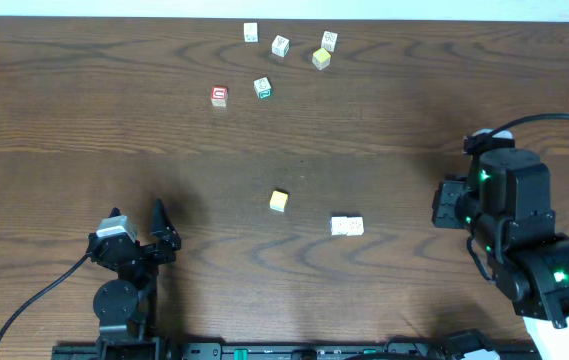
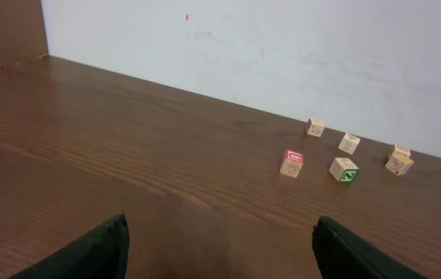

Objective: Lift 5 blocks

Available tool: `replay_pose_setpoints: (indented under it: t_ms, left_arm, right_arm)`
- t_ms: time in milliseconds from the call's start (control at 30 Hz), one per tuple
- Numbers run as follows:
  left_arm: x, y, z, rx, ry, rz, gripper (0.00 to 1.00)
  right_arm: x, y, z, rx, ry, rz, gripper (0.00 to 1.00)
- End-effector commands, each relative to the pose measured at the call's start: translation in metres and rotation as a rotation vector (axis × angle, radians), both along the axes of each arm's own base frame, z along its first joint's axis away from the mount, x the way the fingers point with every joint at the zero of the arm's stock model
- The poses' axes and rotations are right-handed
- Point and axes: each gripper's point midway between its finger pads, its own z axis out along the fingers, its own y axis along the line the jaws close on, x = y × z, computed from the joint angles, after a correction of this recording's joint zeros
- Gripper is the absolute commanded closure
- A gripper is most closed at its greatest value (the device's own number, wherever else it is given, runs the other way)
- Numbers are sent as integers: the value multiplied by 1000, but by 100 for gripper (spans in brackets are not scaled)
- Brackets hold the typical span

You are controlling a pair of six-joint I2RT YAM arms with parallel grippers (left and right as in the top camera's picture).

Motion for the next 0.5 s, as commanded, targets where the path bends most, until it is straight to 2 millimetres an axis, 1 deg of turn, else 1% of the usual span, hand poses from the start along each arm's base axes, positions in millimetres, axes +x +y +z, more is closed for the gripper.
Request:
replay_pose_setpoints:
  t_ms: [0,33,100,133,200,233,333,467]
  left_arm:
    - [-1,3,-17,-6,50,17,24]
    - [-1,3,-17,-6,50,16,24]
    - [-1,3,-17,-6,50,17,24]
    - [-1,3,-17,-6,50,17,24]
    - [-1,3,-17,-6,50,16,24]
    - [-1,3,-17,-6,50,17,24]
    - [-1,3,-17,-6,50,16,24]
    - [-1,3,-17,-6,50,16,24]
  right_arm:
    - [-3,-12,4,-43,-19,-34,92]
    - [-4,-15,5,-53,-21,-46,91]
    - [-8,-24,6,-86,-22,-80,84]
    - [-10,-32,6,-96,-24,-125,78]
    - [-15,-49,6,-111,-23,-229,73]
    - [-19,-58,6,-119,-21,-289,73]
    - [-31,-79,4,-116,-5,-412,74]
    - [-53,-98,3,-90,12,-544,76]
